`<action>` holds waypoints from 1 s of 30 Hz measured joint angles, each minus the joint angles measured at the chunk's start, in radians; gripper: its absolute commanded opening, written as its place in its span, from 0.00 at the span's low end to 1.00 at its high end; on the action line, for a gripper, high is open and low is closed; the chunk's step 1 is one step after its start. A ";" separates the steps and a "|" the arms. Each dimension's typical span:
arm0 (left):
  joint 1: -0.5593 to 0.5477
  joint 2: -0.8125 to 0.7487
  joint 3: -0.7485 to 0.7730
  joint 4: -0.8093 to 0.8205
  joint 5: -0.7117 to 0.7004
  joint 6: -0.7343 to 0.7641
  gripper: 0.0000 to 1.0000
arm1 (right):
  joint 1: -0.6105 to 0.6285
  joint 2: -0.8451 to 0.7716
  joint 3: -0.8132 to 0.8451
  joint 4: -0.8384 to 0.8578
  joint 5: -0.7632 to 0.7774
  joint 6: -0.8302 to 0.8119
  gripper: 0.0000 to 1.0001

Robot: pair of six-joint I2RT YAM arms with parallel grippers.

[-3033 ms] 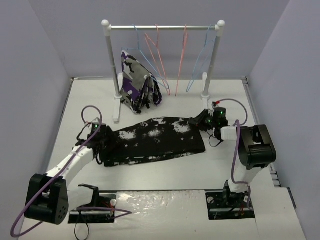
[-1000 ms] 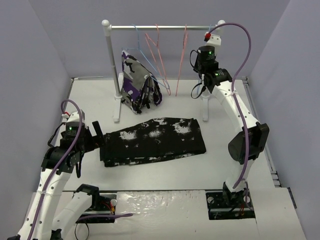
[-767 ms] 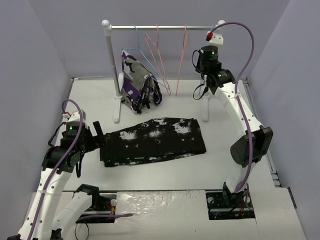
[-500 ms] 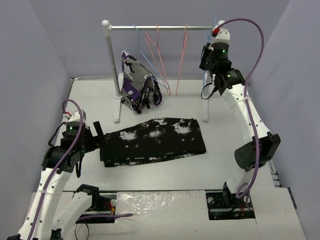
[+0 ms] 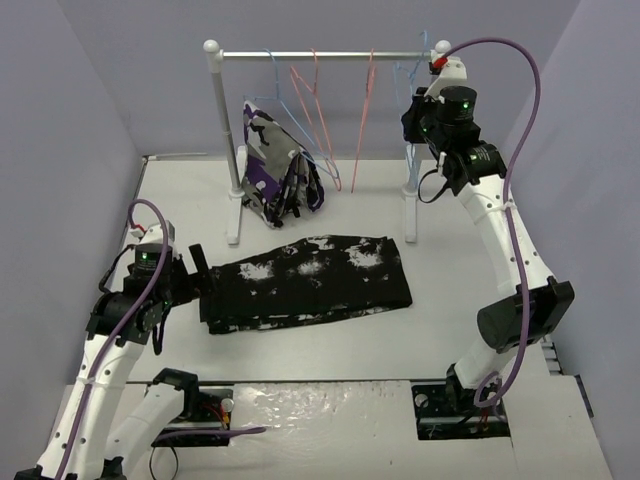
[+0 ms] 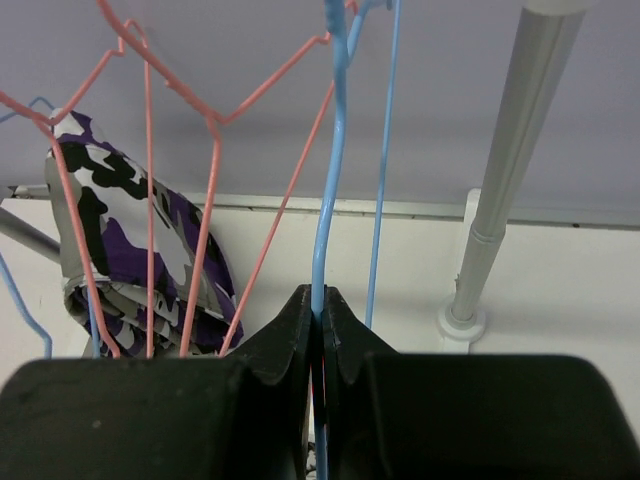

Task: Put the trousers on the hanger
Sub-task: Pick up the hanger from the clothesline.

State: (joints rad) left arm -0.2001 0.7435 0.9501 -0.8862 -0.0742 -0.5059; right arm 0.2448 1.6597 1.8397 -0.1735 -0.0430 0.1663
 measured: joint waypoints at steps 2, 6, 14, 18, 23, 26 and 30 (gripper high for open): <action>0.000 0.002 -0.003 0.001 0.004 0.001 0.97 | 0.001 -0.015 0.000 0.007 -0.013 -0.014 0.00; 0.000 0.002 -0.012 0.001 0.010 0.001 0.97 | 0.001 -0.049 -0.007 0.023 -0.028 -0.028 0.00; 0.000 0.005 -0.013 0.002 0.032 0.000 0.97 | 0.001 -0.180 -0.206 0.069 -0.030 -0.026 0.00; 0.000 0.017 -0.012 0.002 0.047 0.000 0.97 | 0.005 -0.274 -0.388 0.068 -0.025 -0.013 0.00; -0.001 0.040 -0.011 0.028 0.106 -0.002 0.97 | 0.005 -0.419 -0.615 0.043 -0.025 -0.004 0.00; -0.014 0.061 -0.011 0.059 0.161 -0.013 0.97 | 0.005 -0.499 -0.702 0.042 -0.026 0.003 0.00; -0.047 0.103 -0.020 0.117 0.200 -0.047 0.97 | 0.005 -0.607 -0.804 0.049 -0.036 0.021 0.00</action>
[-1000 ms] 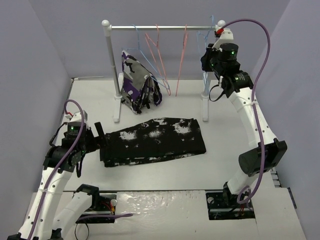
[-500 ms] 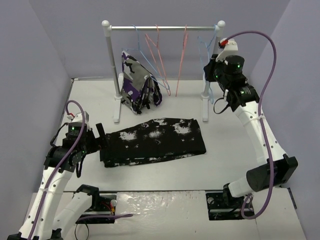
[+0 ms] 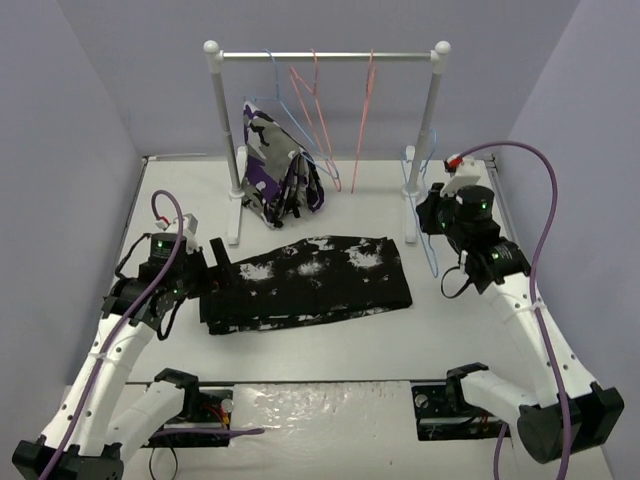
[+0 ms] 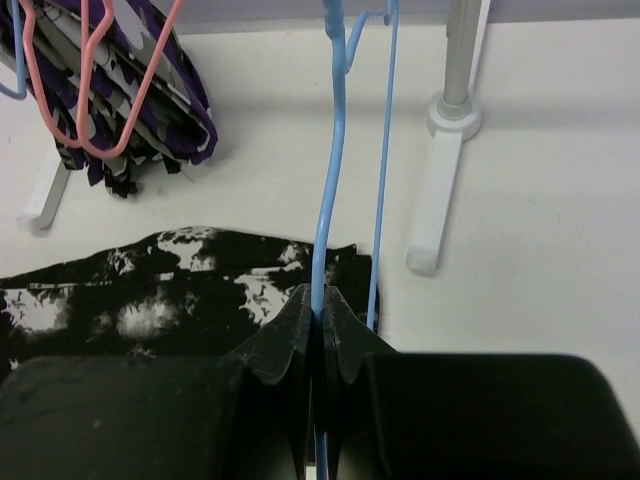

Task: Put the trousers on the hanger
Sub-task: Pick up the hanger from the clothesline.

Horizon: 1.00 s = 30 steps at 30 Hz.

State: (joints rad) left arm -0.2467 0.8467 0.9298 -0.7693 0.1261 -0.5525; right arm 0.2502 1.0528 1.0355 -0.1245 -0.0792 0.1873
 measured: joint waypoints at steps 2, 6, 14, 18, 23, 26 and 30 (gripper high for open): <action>-0.020 0.018 -0.012 0.027 0.009 -0.021 0.97 | 0.000 -0.042 -0.040 0.001 -0.008 0.008 0.00; -0.102 0.045 -0.019 0.062 -0.011 -0.089 0.97 | 0.008 -0.104 -0.119 0.015 -0.027 0.019 0.00; -0.435 0.218 0.283 0.083 -0.185 -0.247 0.97 | 0.029 -0.182 -0.221 0.008 -0.055 0.021 0.00; -0.560 0.300 0.410 0.135 -0.275 -0.309 0.97 | 0.037 -0.226 -0.246 0.017 -0.072 0.017 0.00; -0.659 0.413 0.470 0.215 -0.359 -0.348 0.97 | 0.049 -0.270 -0.274 0.038 -0.086 0.019 0.00; -0.699 0.501 0.476 0.271 -0.376 -0.349 0.97 | 0.052 -0.286 -0.275 0.041 -0.083 0.027 0.00; -0.723 0.611 0.437 0.346 -0.380 -0.358 0.97 | 0.052 -0.306 -0.274 0.029 -0.070 0.033 0.00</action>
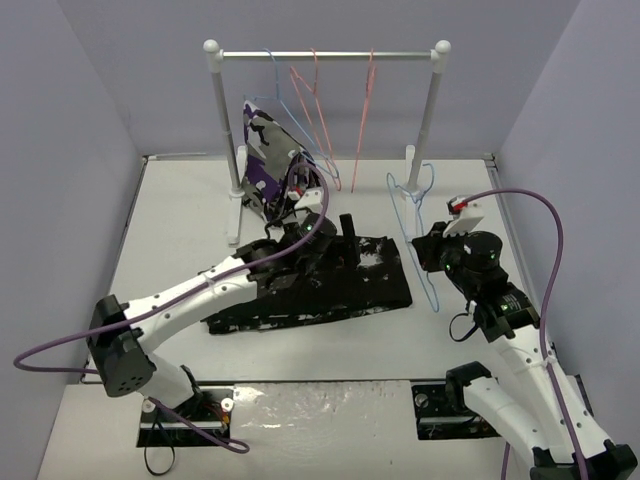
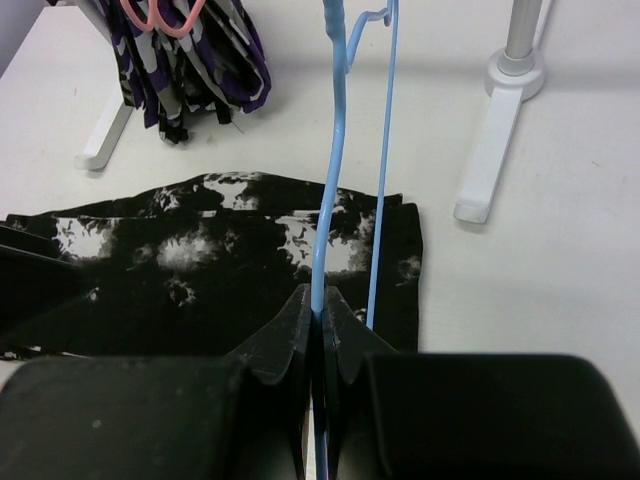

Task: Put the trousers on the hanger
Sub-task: Pick up the hanger from the clothesline.

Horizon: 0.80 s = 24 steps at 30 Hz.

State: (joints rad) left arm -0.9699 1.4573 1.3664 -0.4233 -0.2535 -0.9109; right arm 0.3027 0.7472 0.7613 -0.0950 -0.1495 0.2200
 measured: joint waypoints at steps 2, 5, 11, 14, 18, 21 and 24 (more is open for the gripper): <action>0.000 0.039 -0.059 0.036 -0.007 -0.011 0.97 | 0.005 -0.004 0.001 -0.014 0.008 0.001 0.00; 0.001 0.100 -0.160 0.069 -0.023 -0.029 0.97 | 0.021 -0.007 0.001 -0.041 0.012 0.007 0.00; 0.002 0.215 -0.303 0.091 -0.047 -0.048 0.97 | 0.048 -0.021 0.001 -0.074 0.021 0.016 0.00; 0.009 0.219 -0.366 0.119 -0.057 -0.072 0.97 | 0.053 -0.031 -0.002 -0.083 0.022 0.020 0.00; 0.011 0.145 -0.467 0.179 -0.072 -0.120 0.97 | 0.055 -0.045 -0.019 -0.089 0.022 0.032 0.00; 0.014 0.062 -0.554 0.181 -0.086 -0.153 0.97 | 0.057 -0.052 -0.042 -0.092 0.022 0.042 0.00; 0.026 -0.018 -0.629 0.166 -0.094 -0.177 0.97 | 0.058 -0.054 -0.061 -0.095 0.022 0.048 0.00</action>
State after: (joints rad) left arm -0.9440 1.4394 0.7375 -0.2577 -0.3474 -1.0881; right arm 0.3611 0.6927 0.7003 -0.1898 -0.1272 0.2683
